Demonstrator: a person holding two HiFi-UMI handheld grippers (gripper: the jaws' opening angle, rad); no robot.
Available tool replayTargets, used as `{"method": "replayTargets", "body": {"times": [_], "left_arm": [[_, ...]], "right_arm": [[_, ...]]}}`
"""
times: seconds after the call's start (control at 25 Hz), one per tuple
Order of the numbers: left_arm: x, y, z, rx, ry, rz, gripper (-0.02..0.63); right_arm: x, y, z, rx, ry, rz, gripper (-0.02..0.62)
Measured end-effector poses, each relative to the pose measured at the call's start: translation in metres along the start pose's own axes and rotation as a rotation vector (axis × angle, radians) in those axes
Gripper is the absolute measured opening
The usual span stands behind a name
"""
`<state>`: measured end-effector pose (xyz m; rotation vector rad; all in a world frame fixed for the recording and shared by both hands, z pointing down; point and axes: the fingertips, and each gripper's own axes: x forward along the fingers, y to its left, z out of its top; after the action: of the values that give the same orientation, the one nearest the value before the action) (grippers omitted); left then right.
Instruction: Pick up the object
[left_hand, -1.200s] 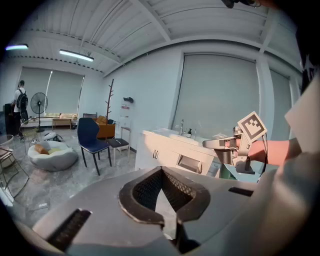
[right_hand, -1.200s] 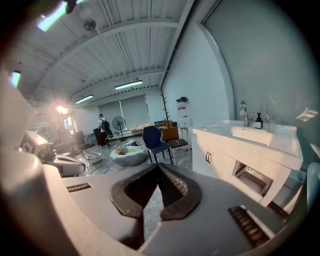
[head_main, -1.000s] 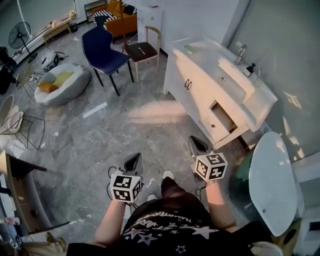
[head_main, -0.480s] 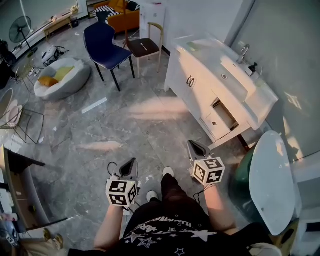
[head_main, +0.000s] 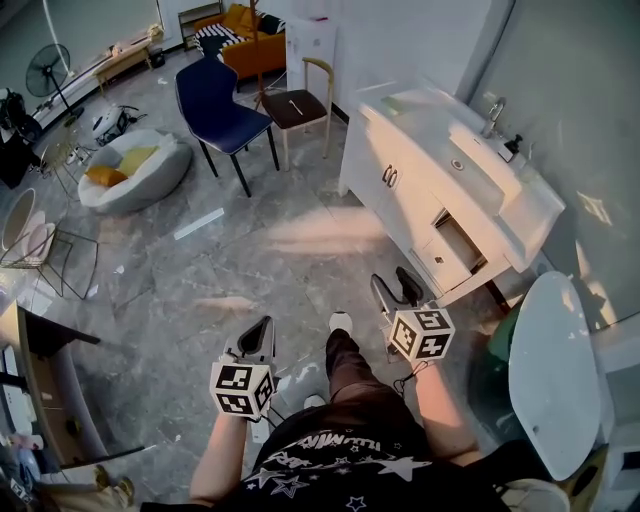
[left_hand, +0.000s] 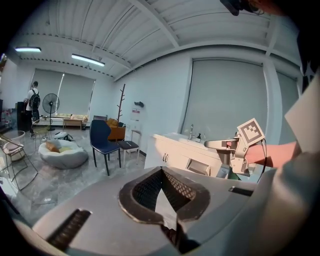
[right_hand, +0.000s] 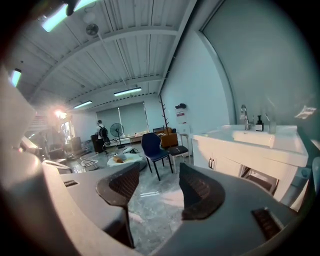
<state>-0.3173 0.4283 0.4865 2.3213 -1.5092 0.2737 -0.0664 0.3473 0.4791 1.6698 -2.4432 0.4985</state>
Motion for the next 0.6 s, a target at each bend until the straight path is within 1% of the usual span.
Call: {"method": "replayTargets", "body": {"times": [0.08, 0.2, 0.44, 0.6], "left_arm": [[0.011, 0.005, 0.003, 0.005, 0.003, 0.008, 0.017], [0.032, 0.017, 0.010, 0.020, 0.013, 0.026, 0.015], [0.104, 0.036, 0.038, 0.021, 0.028, 0.047, 0.015], [0.166, 0.037, 0.067, 0.028, 0.033, 0.052, 0.017]], "right_arm": [[0.020, -0.009, 0.004, 0.018, 0.001, -0.008, 0.273], [0.056, -0.021, 0.009, 0.047, 0.011, -0.008, 0.295], [0.129, -0.056, 0.033, 0.067, 0.020, -0.005, 0.302], [0.174, -0.104, 0.052, 0.100, 0.030, -0.026, 0.302]]}}
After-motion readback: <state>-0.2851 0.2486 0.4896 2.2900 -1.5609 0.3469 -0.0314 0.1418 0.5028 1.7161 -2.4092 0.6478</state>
